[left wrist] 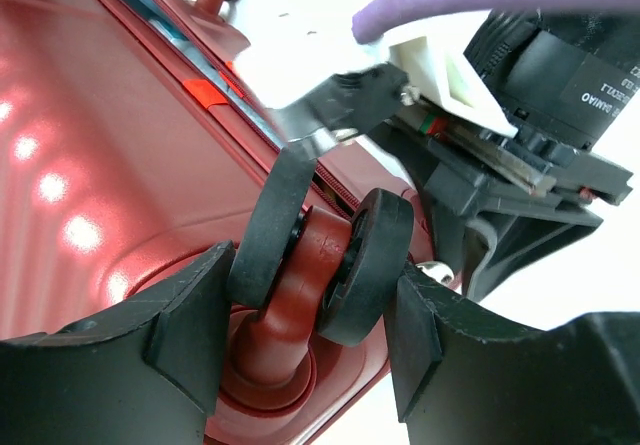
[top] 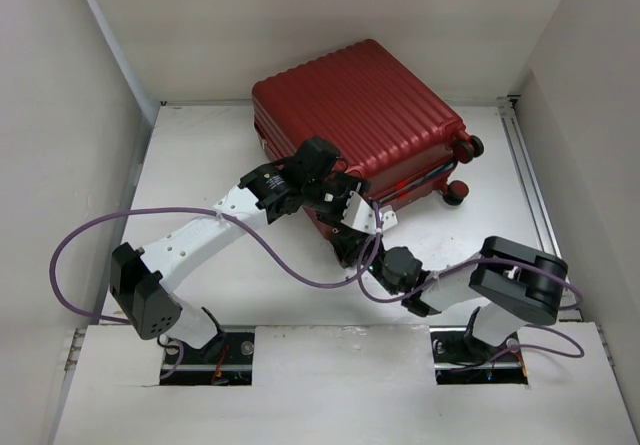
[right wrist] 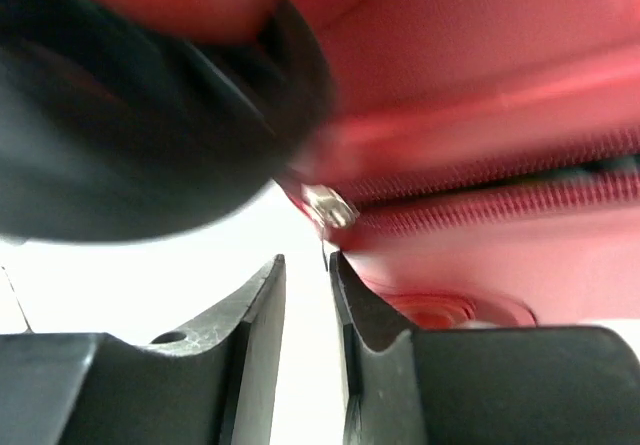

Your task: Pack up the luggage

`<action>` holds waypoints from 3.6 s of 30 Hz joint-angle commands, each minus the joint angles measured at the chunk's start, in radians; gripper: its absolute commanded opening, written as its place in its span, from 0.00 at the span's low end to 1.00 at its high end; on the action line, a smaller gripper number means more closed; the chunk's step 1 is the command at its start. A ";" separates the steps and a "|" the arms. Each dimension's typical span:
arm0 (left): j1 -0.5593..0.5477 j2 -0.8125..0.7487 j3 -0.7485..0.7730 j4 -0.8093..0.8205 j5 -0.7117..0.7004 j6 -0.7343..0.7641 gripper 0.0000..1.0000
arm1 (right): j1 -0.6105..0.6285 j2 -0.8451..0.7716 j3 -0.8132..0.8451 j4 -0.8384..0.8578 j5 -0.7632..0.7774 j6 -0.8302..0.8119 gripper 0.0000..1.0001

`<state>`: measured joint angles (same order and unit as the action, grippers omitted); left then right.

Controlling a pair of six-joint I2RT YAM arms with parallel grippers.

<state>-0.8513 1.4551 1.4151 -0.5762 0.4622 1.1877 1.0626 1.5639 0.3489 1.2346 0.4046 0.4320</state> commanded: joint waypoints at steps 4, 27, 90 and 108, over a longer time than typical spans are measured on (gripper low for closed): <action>0.015 -0.116 0.090 0.214 0.020 -0.201 0.00 | -0.007 0.053 -0.031 0.131 0.013 0.031 0.31; 0.015 -0.125 0.079 0.214 -0.008 -0.192 0.00 | -0.007 -0.174 0.030 -0.308 0.121 -0.047 0.47; 0.015 -0.153 0.079 0.105 -0.027 -0.100 0.00 | -0.100 -0.372 0.096 -0.622 0.148 -0.142 0.00; 0.069 -0.239 -0.045 -0.375 -0.008 0.155 0.00 | -1.024 -0.768 0.059 -1.205 -0.269 -0.315 0.00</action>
<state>-0.8207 1.3067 1.3785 -0.8093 0.4294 1.4242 0.1402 0.8043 0.4213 0.0761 0.2344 0.1890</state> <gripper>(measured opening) 0.479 0.010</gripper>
